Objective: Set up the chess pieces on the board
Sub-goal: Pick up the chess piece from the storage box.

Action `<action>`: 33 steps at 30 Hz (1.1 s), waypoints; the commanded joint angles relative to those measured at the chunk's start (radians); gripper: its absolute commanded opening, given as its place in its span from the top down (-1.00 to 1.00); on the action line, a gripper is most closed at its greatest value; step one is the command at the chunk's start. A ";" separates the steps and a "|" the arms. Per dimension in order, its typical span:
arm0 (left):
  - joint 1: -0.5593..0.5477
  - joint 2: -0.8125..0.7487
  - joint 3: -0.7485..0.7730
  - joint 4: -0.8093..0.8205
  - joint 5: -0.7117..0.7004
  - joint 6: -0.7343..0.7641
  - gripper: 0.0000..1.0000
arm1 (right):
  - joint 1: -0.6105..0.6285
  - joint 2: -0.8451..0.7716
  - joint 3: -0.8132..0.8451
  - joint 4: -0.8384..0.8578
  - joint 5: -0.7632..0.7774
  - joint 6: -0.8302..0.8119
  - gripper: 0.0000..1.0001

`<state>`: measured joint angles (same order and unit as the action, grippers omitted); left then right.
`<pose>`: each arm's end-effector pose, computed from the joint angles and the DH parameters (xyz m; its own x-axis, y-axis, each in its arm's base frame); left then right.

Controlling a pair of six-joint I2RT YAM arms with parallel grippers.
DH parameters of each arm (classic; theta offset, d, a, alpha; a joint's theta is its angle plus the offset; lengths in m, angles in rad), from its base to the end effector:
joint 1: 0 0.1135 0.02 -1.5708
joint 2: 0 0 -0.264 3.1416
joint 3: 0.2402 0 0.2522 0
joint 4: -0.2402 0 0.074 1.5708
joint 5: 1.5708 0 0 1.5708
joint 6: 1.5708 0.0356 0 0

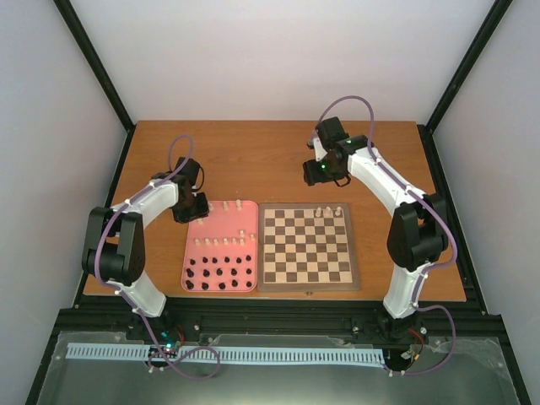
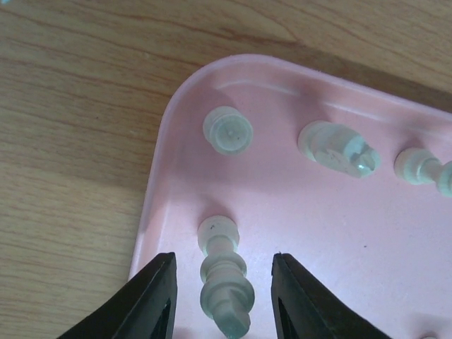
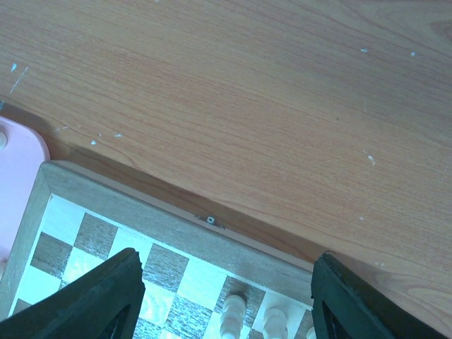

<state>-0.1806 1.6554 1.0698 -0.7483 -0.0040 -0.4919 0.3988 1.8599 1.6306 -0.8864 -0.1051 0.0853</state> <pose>0.3004 -0.0547 0.1846 -0.9273 -0.3108 -0.2087 -0.2941 0.9497 -0.1074 0.3630 0.1570 0.2710 -0.8612 -0.2710 -0.4299 -0.3566 0.9250 0.1313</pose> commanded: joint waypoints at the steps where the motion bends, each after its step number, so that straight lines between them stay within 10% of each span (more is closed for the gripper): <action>1: -0.005 -0.028 -0.011 -0.003 0.000 0.006 0.19 | -0.008 -0.056 -0.024 0.006 0.015 -0.011 -0.31; 10: -0.005 -0.026 -0.019 0.010 0.004 0.004 0.36 | -0.008 -0.076 -0.044 0.008 0.018 -0.009 -0.31; 19: -0.005 -0.011 -0.008 0.014 0.013 0.007 0.97 | -0.008 -0.091 -0.058 0.007 0.024 -0.009 -0.31; 33: -0.148 -0.115 0.347 -0.376 0.034 0.031 0.99 | -0.046 -0.108 -0.043 -0.017 0.011 -0.003 -0.31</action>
<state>-0.2447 1.5944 1.2720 -0.9840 0.0010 -0.4728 0.3943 1.7851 1.5787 -0.8841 -0.0902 0.0853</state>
